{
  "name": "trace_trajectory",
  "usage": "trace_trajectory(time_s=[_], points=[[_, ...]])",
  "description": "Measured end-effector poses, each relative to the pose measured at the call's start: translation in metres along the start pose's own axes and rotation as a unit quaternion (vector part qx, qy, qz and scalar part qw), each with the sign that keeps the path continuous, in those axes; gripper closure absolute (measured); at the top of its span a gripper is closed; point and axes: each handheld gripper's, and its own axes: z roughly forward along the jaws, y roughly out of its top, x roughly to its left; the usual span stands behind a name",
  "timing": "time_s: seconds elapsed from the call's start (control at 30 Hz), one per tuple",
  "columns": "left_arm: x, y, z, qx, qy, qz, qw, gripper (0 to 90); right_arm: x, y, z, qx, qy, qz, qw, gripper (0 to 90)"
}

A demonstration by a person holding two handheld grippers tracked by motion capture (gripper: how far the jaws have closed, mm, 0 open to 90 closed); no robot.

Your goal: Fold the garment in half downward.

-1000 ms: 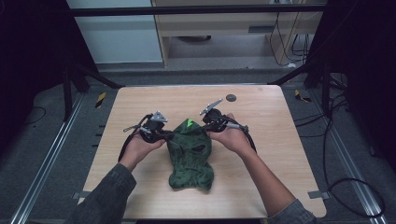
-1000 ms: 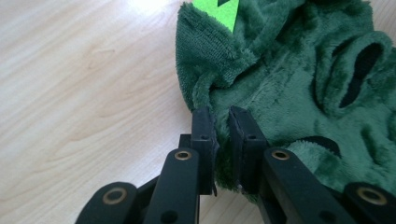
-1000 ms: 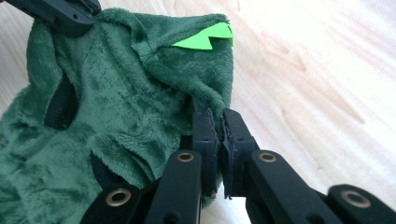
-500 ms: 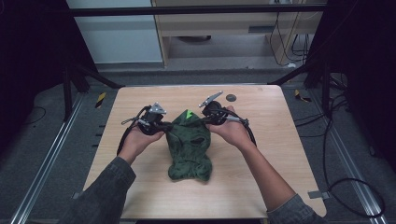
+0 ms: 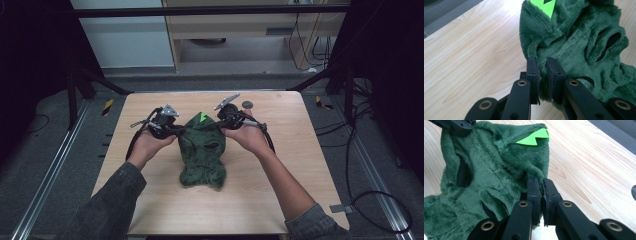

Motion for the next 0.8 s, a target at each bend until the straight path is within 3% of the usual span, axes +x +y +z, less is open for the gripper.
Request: trace_trajectory(time_s=[0.2,0.47,0.8], points=[[-0.0053,-0.002,-0.0038,-0.002,0.003,0.008,1.0,80.8,0.0063,-0.0036,-0.0036,-0.002,-0.007,-0.01,0.9999,85.6],[0.0014,-0.0024,-0.0041,-0.005,0.007,0.0,1.0,80.7,0.0035,0.0028,-0.003,-0.01,-0.008,-0.01,0.9999,85.6],[-0.0019,-0.0077,-0.0079,-0.008,0.01,0.004,0.9999,80.5,0.0095,0.0021,-0.0052,-0.02,-0.012,-0.013,0.9997,85.5]])
